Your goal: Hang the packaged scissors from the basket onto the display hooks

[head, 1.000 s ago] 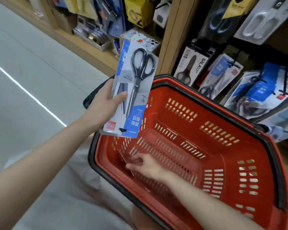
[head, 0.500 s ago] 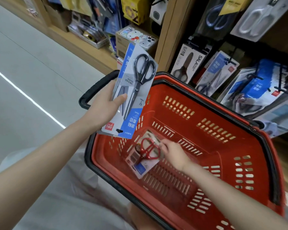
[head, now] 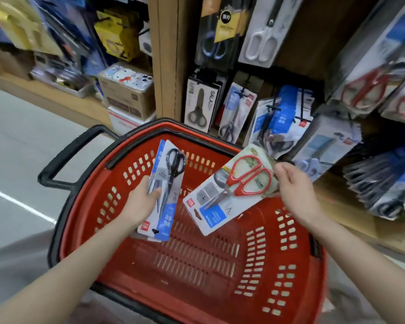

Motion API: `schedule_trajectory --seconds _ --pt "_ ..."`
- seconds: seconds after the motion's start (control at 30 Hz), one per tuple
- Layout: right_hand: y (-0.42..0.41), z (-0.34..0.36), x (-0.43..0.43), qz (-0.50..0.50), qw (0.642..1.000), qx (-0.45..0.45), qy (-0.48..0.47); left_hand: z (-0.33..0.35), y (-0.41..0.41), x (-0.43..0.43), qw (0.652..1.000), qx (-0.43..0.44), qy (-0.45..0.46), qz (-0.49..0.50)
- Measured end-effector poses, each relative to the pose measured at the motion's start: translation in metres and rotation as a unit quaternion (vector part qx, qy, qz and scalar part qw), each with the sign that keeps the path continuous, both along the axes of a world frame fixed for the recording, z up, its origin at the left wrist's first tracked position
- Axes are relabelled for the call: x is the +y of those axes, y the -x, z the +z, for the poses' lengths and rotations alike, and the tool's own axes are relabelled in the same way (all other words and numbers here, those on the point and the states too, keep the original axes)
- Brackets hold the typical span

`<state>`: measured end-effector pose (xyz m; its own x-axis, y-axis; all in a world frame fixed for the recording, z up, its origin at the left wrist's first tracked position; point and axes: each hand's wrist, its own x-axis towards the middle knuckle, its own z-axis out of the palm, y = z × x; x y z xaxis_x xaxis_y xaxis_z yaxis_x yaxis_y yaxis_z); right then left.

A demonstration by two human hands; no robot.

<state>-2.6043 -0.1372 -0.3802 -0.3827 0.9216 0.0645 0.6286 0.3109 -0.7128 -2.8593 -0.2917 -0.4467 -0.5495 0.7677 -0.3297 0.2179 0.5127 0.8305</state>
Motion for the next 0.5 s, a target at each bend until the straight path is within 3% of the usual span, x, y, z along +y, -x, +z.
schedule_trajectory --seconds 0.1,0.2,0.33,0.5 --pt "-0.026 0.005 0.005 -0.079 0.993 0.079 0.046 -0.007 -0.022 0.008 0.996 -0.083 -0.001 0.019" --pt "-0.039 0.008 -0.002 -0.154 0.959 0.183 0.153 -0.003 -0.048 0.019 0.976 -0.207 -0.037 0.051" --pt "-0.054 -0.003 -0.010 -0.192 0.929 0.234 0.213 0.007 -0.071 0.026 0.954 -0.277 -0.089 0.071" --pt "-0.066 -0.018 -0.021 -0.184 0.917 0.233 0.265 0.022 -0.082 0.024 0.939 -0.314 -0.120 0.070"
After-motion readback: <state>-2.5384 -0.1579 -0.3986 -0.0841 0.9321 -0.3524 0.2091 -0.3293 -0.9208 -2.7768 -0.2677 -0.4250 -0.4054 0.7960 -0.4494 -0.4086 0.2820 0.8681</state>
